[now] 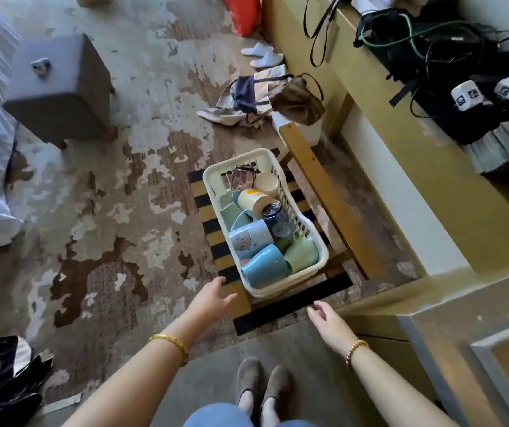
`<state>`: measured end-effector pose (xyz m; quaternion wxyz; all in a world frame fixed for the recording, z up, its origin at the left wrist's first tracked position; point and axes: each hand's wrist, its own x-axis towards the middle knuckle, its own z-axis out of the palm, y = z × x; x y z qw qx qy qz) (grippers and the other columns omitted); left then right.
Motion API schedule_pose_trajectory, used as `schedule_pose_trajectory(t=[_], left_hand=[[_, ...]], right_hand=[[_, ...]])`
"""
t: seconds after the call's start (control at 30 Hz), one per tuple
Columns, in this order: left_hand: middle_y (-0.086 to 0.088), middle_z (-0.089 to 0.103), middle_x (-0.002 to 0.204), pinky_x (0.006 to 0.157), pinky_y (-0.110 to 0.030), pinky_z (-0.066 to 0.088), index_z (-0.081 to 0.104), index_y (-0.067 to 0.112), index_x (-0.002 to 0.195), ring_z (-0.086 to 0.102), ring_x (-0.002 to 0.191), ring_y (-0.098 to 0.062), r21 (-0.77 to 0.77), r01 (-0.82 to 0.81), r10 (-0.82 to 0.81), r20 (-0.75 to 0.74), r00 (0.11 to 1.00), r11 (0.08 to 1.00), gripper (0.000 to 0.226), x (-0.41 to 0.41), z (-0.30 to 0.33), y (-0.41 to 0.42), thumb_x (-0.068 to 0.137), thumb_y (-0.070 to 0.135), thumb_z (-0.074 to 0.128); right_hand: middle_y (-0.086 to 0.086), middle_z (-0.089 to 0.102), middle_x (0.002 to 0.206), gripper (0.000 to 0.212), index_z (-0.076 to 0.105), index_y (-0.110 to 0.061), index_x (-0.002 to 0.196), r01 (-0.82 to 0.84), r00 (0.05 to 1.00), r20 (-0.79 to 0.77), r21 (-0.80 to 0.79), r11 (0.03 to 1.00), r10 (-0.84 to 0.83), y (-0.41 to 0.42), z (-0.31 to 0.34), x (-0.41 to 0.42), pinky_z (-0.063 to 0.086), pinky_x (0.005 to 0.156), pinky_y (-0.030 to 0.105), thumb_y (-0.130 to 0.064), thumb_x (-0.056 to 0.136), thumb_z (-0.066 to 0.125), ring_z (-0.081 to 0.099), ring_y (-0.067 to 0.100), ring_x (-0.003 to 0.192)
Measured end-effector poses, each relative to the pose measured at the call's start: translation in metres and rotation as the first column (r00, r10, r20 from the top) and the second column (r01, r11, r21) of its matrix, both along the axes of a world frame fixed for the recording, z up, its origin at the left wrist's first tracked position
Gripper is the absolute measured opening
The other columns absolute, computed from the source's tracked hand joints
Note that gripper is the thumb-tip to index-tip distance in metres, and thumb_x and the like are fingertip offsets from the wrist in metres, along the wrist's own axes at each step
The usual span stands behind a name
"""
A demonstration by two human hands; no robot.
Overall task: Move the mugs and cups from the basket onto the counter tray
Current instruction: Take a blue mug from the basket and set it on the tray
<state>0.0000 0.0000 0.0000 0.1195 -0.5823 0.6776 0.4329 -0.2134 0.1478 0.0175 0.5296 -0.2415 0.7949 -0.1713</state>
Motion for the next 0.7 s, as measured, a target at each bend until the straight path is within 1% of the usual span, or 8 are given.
schedule_pose_trajectory(t=[0.1, 0.17, 0.27, 0.37, 0.47, 0.57, 0.63, 0.7], left_hand=[[-0.008, 0.039, 0.144, 0.103, -0.035, 0.038, 0.029, 0.022, 0.143, 0.041, 0.13, -0.022, -0.074, 0.067, -0.072, -0.058, 0.996, 0.995, 0.072, -0.029, -0.012, -0.016, 0.083, 0.043, 0.063], [-0.007, 0.036, 0.144, 0.103, -0.036, 0.038, 0.028, 0.026, 0.142, 0.039, 0.129, -0.023, -0.084, 0.099, -0.105, -0.073, 0.992, 0.992, 0.073, -0.045, -0.023, -0.022, 0.081, 0.041, 0.066], [-0.006, 0.035, 0.143, 0.102, -0.037, 0.039, 0.027, 0.027, 0.141, 0.038, 0.127, -0.024, -0.111, 0.158, -0.163, -0.036, 0.986, 0.981, 0.079, -0.053, -0.047, -0.022, 0.077, 0.04, 0.07], [-0.005, 0.036, 0.142, 0.099, -0.037, 0.042, 0.022, 0.026, 0.144, 0.039, 0.125, -0.025, -0.125, 0.196, -0.199, -0.013, 0.98, 0.973, 0.088, -0.054, -0.068, -0.021, 0.074, 0.04, 0.073], [-0.004, 0.039, 0.139, 0.097, -0.039, 0.045, 0.018, 0.029, 0.144, 0.042, 0.121, -0.024, -0.126, 0.179, -0.184, -0.027, 0.983, 0.976, 0.093, -0.052, -0.081, -0.02, 0.071, 0.041, 0.075], [-0.002, 0.041, 0.137, 0.099, -0.042, 0.044, 0.019, 0.03, 0.144, 0.044, 0.119, -0.024, -0.133, 0.176, -0.182, -0.03, 0.983, 0.975, 0.092, -0.054, -0.087, -0.022, 0.071, 0.043, 0.074], [-0.001, 0.045, 0.136, 0.096, -0.042, 0.046, 0.022, 0.028, 0.142, 0.047, 0.115, -0.025, -0.157, 0.191, -0.194, 0.001, 0.981, 0.969, 0.086, -0.058, -0.089, -0.025, 0.073, 0.044, 0.072], [0.0, 0.05, 0.132, 0.093, -0.041, 0.048, 0.028, 0.028, 0.14, 0.05, 0.11, -0.025, -0.19, 0.217, -0.214, 0.038, 0.976, 0.958, 0.078, -0.061, -0.088, -0.028, 0.076, 0.044, 0.069]], right_hand=[[0.011, 0.043, 0.141, 0.051, 0.03, -0.013, 0.143, 0.011, 1.0, 0.014, -0.049, 0.999, -0.011, -0.047, -0.015, -0.007, 0.035, 0.103, 0.033, -0.032, 0.097, 0.043, 0.042, 0.025, 0.128], [0.011, 0.038, 0.144, 0.054, 0.027, -0.013, 0.144, 0.027, 0.999, 0.027, -0.077, 0.997, -0.025, -0.075, -0.023, -0.007, 0.034, 0.104, 0.033, -0.03, 0.096, 0.045, 0.039, 0.024, 0.131], [0.01, 0.032, 0.149, 0.054, 0.026, -0.012, 0.144, 0.017, 1.0, 0.023, -0.115, 0.993, -0.015, -0.097, -0.042, -0.006, 0.032, 0.107, 0.034, -0.027, 0.096, 0.046, 0.035, 0.024, 0.134], [0.01, 0.033, 0.149, 0.051, 0.03, -0.011, 0.143, -0.001, 1.0, 0.008, -0.107, 0.994, 0.002, -0.111, -0.059, -0.009, 0.032, 0.11, 0.038, -0.025, 0.097, 0.045, 0.035, 0.025, 0.135], [0.01, 0.045, 0.139, 0.041, 0.042, -0.011, 0.135, 0.045, 0.999, 0.036, -0.115, 0.992, -0.041, -0.117, -0.071, -0.011, 0.042, 0.104, 0.045, -0.022, 0.096, 0.046, 0.046, 0.024, 0.123], [0.007, 0.055, 0.123, 0.035, 0.049, -0.011, 0.128, 0.052, 0.997, 0.055, -0.119, 0.992, -0.046, -0.123, -0.078, -0.011, 0.046, 0.099, 0.045, -0.02, 0.094, 0.051, 0.052, 0.021, 0.111], [0.003, 0.054, 0.115, 0.035, 0.05, -0.01, 0.126, 0.039, 0.998, 0.046, -0.112, 0.993, -0.034, -0.125, -0.081, -0.01, 0.047, 0.099, 0.044, -0.02, 0.093, 0.054, 0.052, 0.02, 0.108], [0.004, 0.056, 0.112, 0.028, 0.053, -0.011, 0.12, 0.056, 0.997, 0.056, -0.116, 0.992, -0.05, -0.125, -0.083, -0.01, 0.048, 0.098, 0.044, -0.019, 0.093, 0.054, 0.053, 0.021, 0.108]])
